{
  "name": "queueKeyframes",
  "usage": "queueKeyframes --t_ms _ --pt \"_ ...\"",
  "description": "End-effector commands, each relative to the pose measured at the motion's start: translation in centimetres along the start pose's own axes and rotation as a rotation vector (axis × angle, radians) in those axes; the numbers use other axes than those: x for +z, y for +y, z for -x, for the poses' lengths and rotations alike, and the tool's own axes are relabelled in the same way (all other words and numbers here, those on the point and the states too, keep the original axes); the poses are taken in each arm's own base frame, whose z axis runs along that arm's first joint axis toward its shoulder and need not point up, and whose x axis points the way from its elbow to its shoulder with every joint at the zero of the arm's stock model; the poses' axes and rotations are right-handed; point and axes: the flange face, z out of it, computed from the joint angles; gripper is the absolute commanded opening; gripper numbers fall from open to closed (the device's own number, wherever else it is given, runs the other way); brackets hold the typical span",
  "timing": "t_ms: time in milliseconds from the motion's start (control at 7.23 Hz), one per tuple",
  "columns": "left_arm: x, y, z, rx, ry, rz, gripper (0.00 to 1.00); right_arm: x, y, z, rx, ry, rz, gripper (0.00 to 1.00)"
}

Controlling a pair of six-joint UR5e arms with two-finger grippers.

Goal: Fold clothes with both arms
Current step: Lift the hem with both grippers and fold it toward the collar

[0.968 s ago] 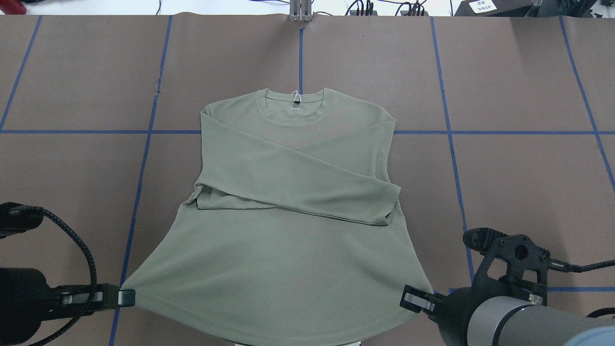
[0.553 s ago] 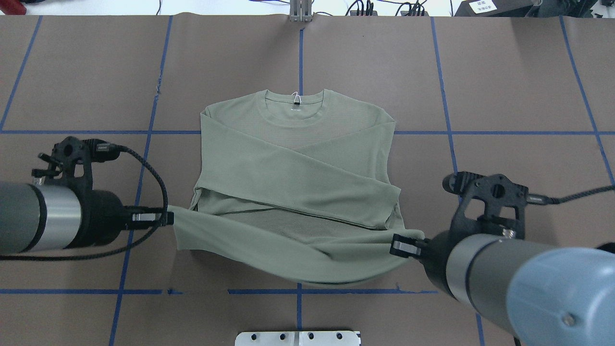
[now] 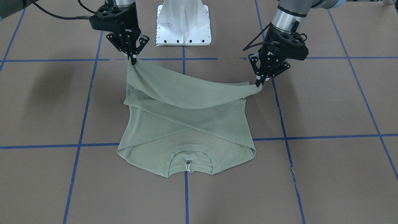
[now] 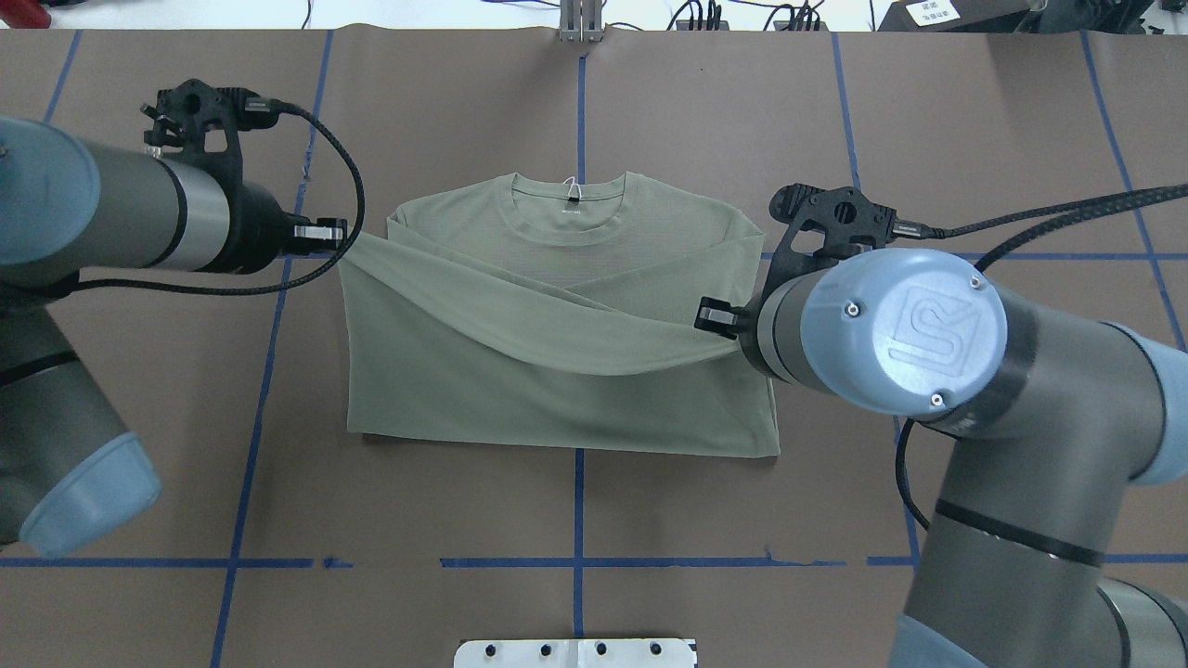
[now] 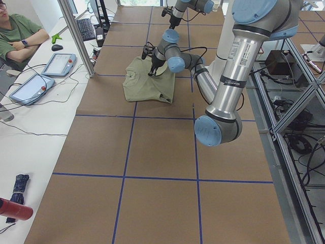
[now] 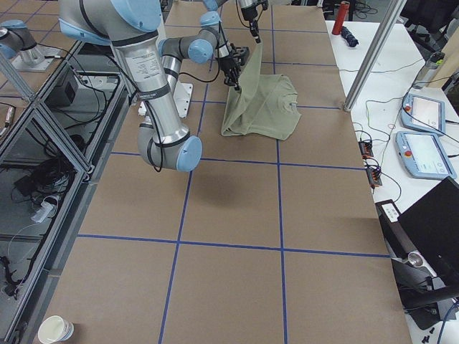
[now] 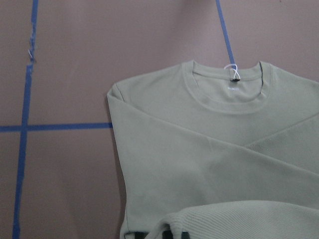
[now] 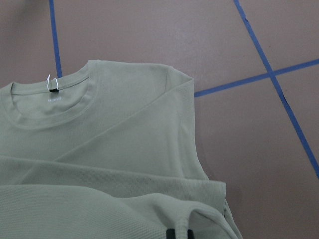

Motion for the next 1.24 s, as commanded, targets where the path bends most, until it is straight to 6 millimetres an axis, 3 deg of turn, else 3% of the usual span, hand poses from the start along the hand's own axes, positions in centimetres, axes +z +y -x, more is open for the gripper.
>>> queueKeyframes --t_ms 0,277,553,691,830,1106 --pt "6.3 -4.5 -1.3 -0.008 -0.067 0.003 0.0 5.6 -5.2 1.6 0.016 0.03 -0.051 0.0" --pt "13.3 -5.3 0.6 -0.008 -0.076 -0.009 0.0 11.8 -10.8 4.7 0.049 0.094 -0.063 0.0" --pt "18.7 -6.1 2.2 -0.005 -0.121 -0.043 0.0 18.5 -14.5 4.7 0.065 0.093 -0.092 0.0" --pt "19.1 -6.3 2.6 -0.003 -0.123 -0.055 0.0 19.4 -16.2 4.1 0.059 0.107 -0.09 0.0" --pt "19.1 -6.3 2.6 -0.003 -0.122 -0.056 0.0 19.1 -17.5 3.6 0.055 0.107 -0.083 0.0" --pt "19.1 -6.4 2.4 -0.003 -0.121 -0.057 0.0 20.3 -17.7 2.9 0.047 0.134 -0.078 0.0"
